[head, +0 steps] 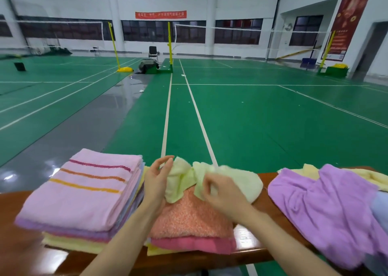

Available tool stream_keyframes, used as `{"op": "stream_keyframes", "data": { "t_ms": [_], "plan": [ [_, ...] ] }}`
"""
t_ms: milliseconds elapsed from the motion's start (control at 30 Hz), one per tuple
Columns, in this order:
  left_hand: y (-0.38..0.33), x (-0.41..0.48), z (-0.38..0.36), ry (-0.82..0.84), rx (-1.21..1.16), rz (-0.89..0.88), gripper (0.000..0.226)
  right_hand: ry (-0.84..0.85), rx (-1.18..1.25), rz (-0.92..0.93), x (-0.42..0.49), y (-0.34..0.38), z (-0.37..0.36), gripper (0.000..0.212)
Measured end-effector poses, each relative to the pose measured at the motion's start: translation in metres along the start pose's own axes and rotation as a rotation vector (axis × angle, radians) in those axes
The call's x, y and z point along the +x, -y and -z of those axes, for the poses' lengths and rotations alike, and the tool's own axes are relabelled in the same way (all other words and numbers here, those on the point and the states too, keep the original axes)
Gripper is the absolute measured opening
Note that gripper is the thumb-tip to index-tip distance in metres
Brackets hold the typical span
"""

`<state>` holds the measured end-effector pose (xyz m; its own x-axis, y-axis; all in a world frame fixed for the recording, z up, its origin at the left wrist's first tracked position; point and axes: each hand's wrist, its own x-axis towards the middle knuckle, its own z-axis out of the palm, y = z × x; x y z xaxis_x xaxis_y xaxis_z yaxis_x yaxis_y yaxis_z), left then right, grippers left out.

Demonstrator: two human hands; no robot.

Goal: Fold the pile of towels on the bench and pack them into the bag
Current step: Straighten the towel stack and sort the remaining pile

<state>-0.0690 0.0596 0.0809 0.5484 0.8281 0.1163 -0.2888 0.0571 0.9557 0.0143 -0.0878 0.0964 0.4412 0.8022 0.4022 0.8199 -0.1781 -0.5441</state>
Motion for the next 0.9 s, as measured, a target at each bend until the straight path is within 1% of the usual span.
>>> {"op": "stream_keyframes", "data": {
  "t_ms": [33,67,100,133,200,300,367,433,500,533,567,633,667,700,733,800,833,867,900],
  "plan": [
    [-0.001,0.000,-0.004,-0.025,-0.011,-0.002,0.006,0.145,-0.094,-0.014,-0.014,-0.007,-0.014,0.019],
    [-0.002,-0.001,-0.008,-0.025,-0.005,0.002,0.005,0.198,-0.131,-0.037,-0.027,-0.013,-0.025,0.018],
    [-0.003,-0.004,-0.012,-0.008,0.022,0.004,0.007,0.165,-0.087,-0.077,-0.038,-0.017,-0.032,0.014],
    [-0.001,-0.007,-0.016,0.018,0.068,0.011,0.014,0.096,-0.004,-0.115,-0.046,-0.019,-0.036,0.011],
    [0.010,-0.013,-0.022,0.098,0.189,0.029,0.026,0.001,0.165,-0.192,-0.056,-0.018,-0.036,0.022],
    [0.026,-0.023,-0.025,0.218,0.310,0.034,0.021,-0.099,0.324,-0.345,-0.057,-0.011,-0.030,0.030],
    [0.030,-0.023,-0.022,0.245,0.310,0.014,0.012,-0.204,0.396,-0.488,-0.052,-0.012,-0.023,0.037],
    [0.026,-0.023,-0.018,0.265,0.279,-0.006,0.005,-0.340,0.403,-0.593,-0.043,-0.017,-0.015,0.045],
    [0.026,-0.023,-0.015,0.266,0.254,-0.021,0.014,-0.422,0.369,-0.628,-0.028,-0.024,-0.007,0.048],
    [0.026,-0.024,-0.015,0.257,0.235,-0.017,0.018,-0.415,0.353,-0.641,-0.020,-0.026,-0.004,0.048],
    [0.027,-0.026,-0.015,0.239,0.225,-0.007,0.020,-0.367,0.330,-0.673,-0.012,-0.026,-0.002,0.051],
    [0.031,-0.026,-0.016,0.195,0.201,0.024,0.023,-0.159,0.204,-0.756,-0.001,-0.022,-0.006,0.061],
    [0.033,-0.025,-0.016,0.177,0.182,0.043,0.026,-0.074,0.126,-0.752,0.002,-0.020,-0.011,0.061],
    [0.032,-0.025,-0.016,0.159,0.175,0.067,0.031,-0.045,0.079,-0.717,0.003,-0.020,-0.017,0.055],
    [0.033,-0.024,-0.016,0.148,0.173,0.091,0.041,-0.073,0.088,-0.672,0.002,-0.020,-0.020,0.043],
    [0.036,-0.022,-0.015,0.128,0.163,0.126,0.061,-0.201,0.256,-0.635,-0.002,-0.020,-0.019,0.021],
    [0.036,-0.021,-0.015,0.117,0.165,0.127,0.067,-0.272,0.385,-0.656,-0.004,-0.021,-0.016,0.018],
    [0.035,-0.021,-0.015,0.102,0.185,0.118,0.072,-0.339,0.517,-0.691,-0.006,-0.022,-0.012,0.019],
    [0.033,-0.021,-0.015,0.101,0.188,0.128,0.078,-0.392,0.611,-0.716,-0.008,-0.022,-0.009,0.025]
  ]
}}
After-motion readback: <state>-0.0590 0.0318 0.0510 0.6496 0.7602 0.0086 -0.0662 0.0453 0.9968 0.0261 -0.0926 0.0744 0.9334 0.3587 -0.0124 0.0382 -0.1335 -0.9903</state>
